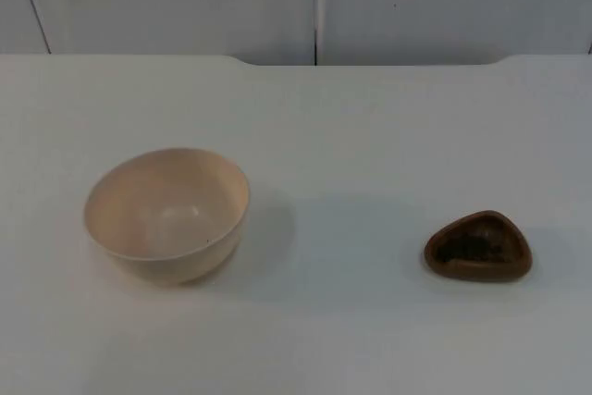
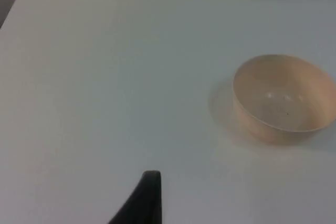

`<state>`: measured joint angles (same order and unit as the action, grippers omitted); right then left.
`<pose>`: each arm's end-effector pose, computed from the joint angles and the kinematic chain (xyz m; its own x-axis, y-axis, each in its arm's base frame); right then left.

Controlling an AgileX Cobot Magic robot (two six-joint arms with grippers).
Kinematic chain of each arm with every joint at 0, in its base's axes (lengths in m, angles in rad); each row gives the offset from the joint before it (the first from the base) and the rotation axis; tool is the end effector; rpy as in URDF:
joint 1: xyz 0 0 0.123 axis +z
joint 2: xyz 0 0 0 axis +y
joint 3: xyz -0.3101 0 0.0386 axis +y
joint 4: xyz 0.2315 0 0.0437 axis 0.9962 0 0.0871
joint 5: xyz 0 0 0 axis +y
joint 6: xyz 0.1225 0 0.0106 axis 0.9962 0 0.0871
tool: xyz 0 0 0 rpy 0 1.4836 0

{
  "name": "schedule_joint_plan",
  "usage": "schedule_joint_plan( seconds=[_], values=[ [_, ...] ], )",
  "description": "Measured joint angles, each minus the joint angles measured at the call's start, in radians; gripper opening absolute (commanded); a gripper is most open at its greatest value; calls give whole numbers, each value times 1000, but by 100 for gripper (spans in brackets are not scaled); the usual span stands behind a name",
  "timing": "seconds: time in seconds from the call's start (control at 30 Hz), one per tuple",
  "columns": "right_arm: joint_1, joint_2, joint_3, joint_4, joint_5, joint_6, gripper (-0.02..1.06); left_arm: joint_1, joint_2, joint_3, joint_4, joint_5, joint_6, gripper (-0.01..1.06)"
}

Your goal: Pick up the bowl with the left hand and pour the coffee beans from the cup into the bowl with the right hand.

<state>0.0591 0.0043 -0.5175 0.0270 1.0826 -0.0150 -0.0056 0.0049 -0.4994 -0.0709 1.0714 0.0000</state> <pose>-0.0210 0.0017 0.2576 -0.4626 -0.0297 -0.8861 -0.0812 0.9967 0.0090 -0.0186 -0.0075 0.2537 -0.4712 -0.0313 -0.8815 0.0445 0.9973 -0.0592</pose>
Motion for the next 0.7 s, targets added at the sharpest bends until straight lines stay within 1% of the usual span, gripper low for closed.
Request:
schedule_joint_plan(
  seconds=[0.37, 0.47, 0.7],
  values=[
    [0, 0, 0, 0, 0, 0, 105, 0, 0, -64, -30, -22, 0, 105],
    [0, 0, 0, 0, 0, 0, 105, 0, 29, -91, -30, -29, 0, 105],
    [0, 0, 0, 0, 0, 0, 105, 0, 83, -109, -56, -48, 0, 105]
  ],
)
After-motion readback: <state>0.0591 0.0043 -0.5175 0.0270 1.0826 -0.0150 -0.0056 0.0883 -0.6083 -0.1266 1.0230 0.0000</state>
